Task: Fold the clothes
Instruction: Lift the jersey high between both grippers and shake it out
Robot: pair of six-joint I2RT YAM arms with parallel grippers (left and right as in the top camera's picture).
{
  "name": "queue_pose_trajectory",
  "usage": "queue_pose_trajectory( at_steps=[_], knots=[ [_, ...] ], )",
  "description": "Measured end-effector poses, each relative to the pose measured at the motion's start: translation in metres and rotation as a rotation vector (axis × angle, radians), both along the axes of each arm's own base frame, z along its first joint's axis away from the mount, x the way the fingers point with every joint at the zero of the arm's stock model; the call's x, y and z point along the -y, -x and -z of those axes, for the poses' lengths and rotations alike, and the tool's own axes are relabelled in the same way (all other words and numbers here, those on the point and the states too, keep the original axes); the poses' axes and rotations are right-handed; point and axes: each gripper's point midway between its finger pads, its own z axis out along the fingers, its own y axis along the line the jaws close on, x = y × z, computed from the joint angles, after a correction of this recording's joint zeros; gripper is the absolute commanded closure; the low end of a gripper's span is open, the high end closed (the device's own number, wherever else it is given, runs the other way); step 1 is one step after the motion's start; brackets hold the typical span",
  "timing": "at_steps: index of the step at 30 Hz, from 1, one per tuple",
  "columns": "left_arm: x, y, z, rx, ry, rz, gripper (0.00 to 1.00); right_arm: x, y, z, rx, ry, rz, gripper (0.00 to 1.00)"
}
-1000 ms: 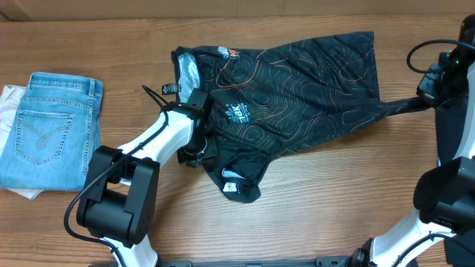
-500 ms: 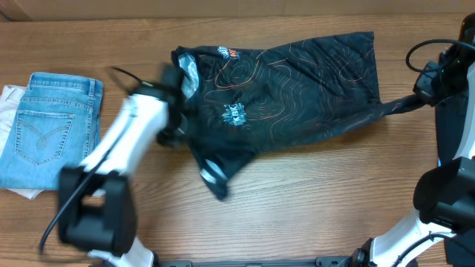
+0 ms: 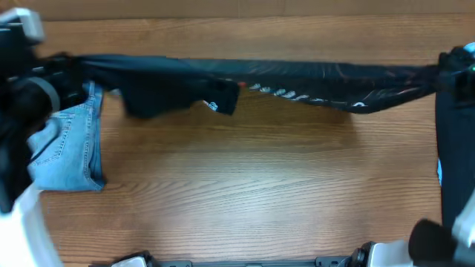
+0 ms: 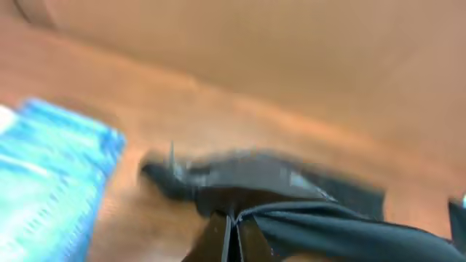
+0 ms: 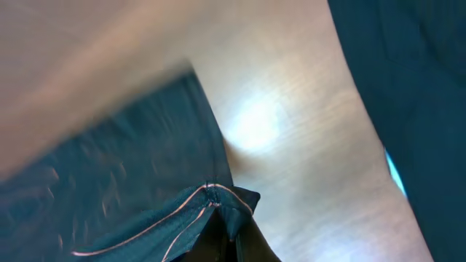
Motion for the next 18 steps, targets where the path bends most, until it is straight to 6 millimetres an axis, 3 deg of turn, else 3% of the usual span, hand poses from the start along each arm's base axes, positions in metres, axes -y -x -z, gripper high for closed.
queue_pose_trajectory(
  at_steps=[3, 7, 10, 14, 18],
  knots=[
    [-0.007, 0.028, -0.049, 0.146, -0.038, -0.043, 0.96, -0.009, 0.013, -0.064, 0.191, 0.054, -0.014, 0.96],
    [-0.003, 0.064, -0.101, 0.315, -0.098, -0.074, 0.96, -0.017, 0.036, -0.126, 0.373, 0.125, -0.014, 0.96],
    [0.003, 0.083, -0.124, 0.394, -0.128, -0.082, 0.96, -0.022, 0.054, -0.163, 0.489, 0.173, -0.007, 0.96],
    [0.005, 0.088, -0.129, 0.41, -0.134, -0.081, 0.96, -0.023, 0.063, -0.178, 0.539, 0.199, 0.001, 0.96],
    [-0.003, 0.058, -0.114, 0.342, -0.106, -0.061, 0.96, -0.018, 0.043, -0.164, 0.49, 0.172, -0.008, 0.96]
  ],
)
